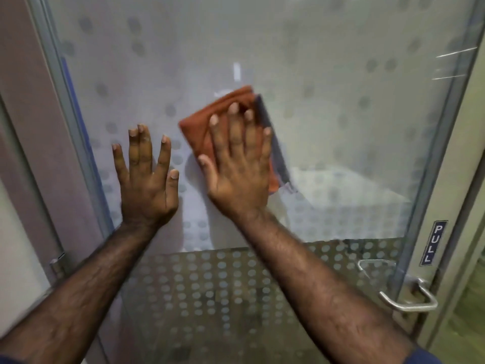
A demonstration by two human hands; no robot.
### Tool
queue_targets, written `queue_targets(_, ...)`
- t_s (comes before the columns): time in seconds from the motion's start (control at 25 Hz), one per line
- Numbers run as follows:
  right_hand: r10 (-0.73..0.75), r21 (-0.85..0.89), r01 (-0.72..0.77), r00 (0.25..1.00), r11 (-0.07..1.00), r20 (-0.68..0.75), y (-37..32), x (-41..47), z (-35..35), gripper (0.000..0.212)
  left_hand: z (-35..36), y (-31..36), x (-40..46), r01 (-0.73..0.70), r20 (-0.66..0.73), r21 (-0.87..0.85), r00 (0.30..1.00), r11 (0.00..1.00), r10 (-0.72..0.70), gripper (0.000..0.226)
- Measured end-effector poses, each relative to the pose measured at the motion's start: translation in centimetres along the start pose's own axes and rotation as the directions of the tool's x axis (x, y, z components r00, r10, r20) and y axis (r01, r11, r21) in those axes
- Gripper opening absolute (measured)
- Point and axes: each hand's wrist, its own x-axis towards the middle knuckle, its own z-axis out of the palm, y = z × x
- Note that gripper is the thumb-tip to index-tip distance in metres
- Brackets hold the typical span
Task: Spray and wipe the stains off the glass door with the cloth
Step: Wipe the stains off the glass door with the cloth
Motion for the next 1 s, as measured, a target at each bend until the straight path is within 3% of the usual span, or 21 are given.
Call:
queue_targets(0.12,-0.117,0.026,0.116,0.991,0.993,0.066,-0.3,-6.5,1.3,0.068,-0.2,-0.2,0.0,-0.015,0.01,0.009,1.0,1.0,0.015,0.065)
queue_targets(0.2,-0.096,-0.032,0.1,0.991,0.994,0.092,1.5,-8.9,1.2,0.07,-0.3,0.0,0.1,-0.002,0.003,0.003,1.0,1.0,0.002,0.064)
queue_targets(0.32,0.162,-0.149,-0.157,0.987,0.976,0.021,4.5,-6.6,0.3,0.075,-0.2,0.1,0.1,0.007,0.012,0.007,1.0,1.0,-0.008,0.062)
queue_targets(0.4,0.363,-0.124,-0.371,0.928,0.92,-0.085,5.0,-2.1,-0.3,0.075,-0.1,0.1,0.1,0.014,0.022,-0.003,1.0,1.0,-0.014,0.061)
queue_targets(0.48,0.42,-0.096,-0.433,0.898,0.896,-0.132,3.8,1.8,-0.8,0.074,-0.1,0.0,0.2,0.016,0.03,-0.028,0.999,0.999,-0.015,0.06)
queue_targets(0.56,0.352,-0.077,-0.364,0.926,0.928,-0.137,1.6,4.0,-0.7,0.072,-0.1,-0.1,0.3,0.016,0.016,-0.064,1.0,0.998,-0.015,0.06)
queue_targets(0.68,0.104,-0.029,-0.105,0.994,0.994,-0.035,-2.5,3.4,0.3,0.071,0.0,-0.2,0.1,0.047,-0.057,-0.185,0.997,0.982,-0.058,0.06)
queue_targets(0.8,-0.122,0.058,0.12,0.992,0.991,0.037,-4.6,-1.1,1.8,0.067,0.0,-0.3,0.1,0.121,-0.137,-0.307,0.976,0.944,-0.169,0.059)
queue_targets(1.0,-0.156,-0.007,0.157,0.985,0.988,0.071,-0.4,-9.8,2.4,0.068,0.0,-0.6,0.1,0.086,-0.134,-0.195,0.984,0.977,-0.114,0.06)
